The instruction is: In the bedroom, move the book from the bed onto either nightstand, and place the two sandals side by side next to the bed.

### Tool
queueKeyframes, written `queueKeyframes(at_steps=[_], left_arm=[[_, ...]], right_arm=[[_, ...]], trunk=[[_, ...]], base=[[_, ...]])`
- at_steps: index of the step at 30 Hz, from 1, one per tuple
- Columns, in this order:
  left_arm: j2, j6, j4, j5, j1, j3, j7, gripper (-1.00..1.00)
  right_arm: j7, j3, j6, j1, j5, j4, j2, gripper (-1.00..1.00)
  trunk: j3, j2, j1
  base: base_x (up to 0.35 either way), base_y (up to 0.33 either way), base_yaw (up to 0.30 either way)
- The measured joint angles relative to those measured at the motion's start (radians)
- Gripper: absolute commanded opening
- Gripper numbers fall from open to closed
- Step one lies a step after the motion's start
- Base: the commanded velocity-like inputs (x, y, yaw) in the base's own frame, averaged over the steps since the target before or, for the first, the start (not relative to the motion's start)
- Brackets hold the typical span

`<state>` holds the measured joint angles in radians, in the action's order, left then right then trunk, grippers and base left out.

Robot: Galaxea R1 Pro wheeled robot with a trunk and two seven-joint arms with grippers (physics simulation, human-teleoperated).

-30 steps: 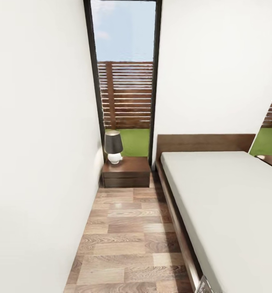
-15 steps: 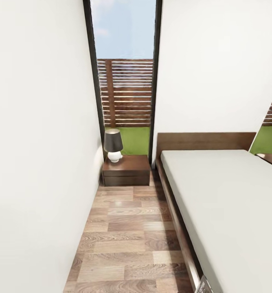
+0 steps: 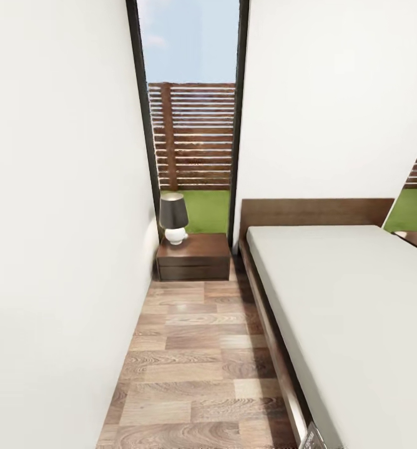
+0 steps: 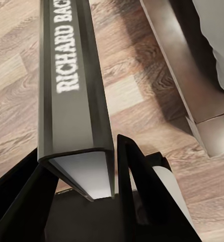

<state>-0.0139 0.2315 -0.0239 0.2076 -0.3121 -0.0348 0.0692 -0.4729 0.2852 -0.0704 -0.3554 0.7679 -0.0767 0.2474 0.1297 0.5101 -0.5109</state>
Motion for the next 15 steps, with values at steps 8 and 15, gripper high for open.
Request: queueKeyframes(at_steps=[8,15], left_arm=[[0.0,0.0,0.0,0.0,0.0,0.001,0.0,1.0],[0.0,0.0,0.0,0.0,0.0,-0.002,0.0,1.0]], right_arm=[[0.0,0.001,0.0,0.0,0.0,0.0,0.0,-1.0],[0.0,0.0,0.0,0.0,0.0,0.0,0.001,-1.0]], trunk=[[0.013,0.0,0.0],[0.017,0.0,0.001]], base=[[0.031,0.0,0.0],[0.288,0.0,0.0]])
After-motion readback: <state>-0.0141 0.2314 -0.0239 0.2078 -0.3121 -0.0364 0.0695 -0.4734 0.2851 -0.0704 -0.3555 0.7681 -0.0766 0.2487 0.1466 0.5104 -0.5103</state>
